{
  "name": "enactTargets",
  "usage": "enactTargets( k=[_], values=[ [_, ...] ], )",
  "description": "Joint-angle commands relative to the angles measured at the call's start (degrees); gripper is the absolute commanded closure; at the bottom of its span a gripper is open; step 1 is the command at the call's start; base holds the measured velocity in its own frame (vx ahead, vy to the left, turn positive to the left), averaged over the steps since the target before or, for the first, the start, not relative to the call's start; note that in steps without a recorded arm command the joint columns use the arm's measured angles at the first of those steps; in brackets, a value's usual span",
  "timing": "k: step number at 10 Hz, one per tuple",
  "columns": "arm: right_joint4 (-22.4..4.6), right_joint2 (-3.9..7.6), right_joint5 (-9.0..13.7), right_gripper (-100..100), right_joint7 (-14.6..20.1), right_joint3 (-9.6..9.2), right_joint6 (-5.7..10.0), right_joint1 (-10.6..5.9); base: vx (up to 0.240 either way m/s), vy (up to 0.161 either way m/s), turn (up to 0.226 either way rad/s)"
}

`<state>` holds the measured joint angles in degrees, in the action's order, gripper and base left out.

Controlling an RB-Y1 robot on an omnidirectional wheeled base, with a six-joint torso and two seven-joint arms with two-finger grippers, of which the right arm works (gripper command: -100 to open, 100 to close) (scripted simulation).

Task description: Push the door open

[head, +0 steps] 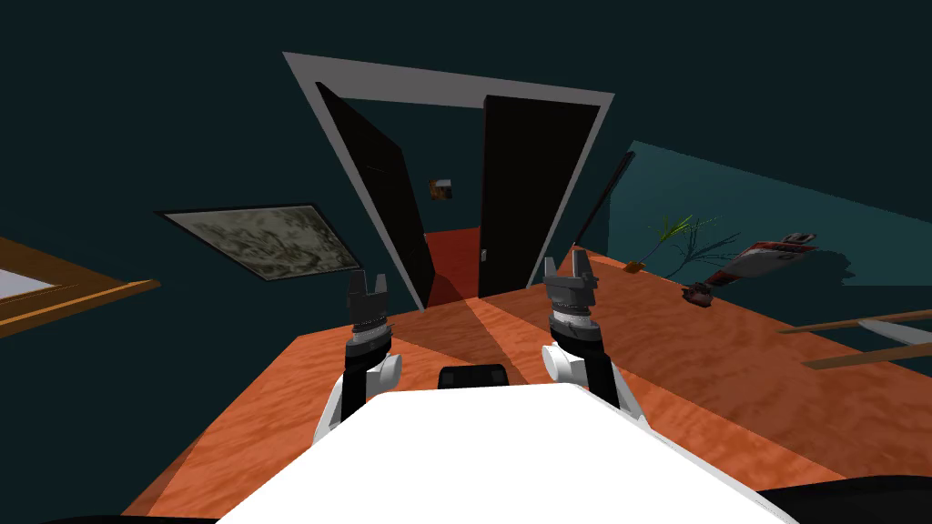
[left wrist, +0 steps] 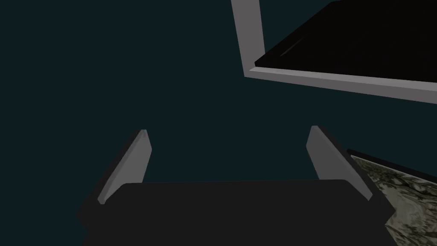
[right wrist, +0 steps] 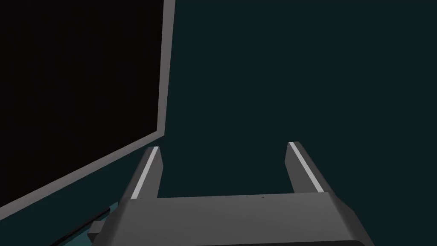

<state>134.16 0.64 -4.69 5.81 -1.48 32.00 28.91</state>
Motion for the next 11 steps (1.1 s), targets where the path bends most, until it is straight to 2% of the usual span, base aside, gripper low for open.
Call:
enactTargets(
  k=[1,7,11],
  values=[
    [-1.8,0.28,0.1,-100,-0.2,-0.04,0.22,-0.62,0.16,-0.045,0.012],
    [-8.7,1.1,0.6,-100,-0.9,-0.19,1.08,-2.99,0.101,-0.017,0.019],
    [-14.5,1.58,0.9,-100,-1.5,-0.31,1.79,-4.97,0.093,-0.021,0.02]
  ],
)
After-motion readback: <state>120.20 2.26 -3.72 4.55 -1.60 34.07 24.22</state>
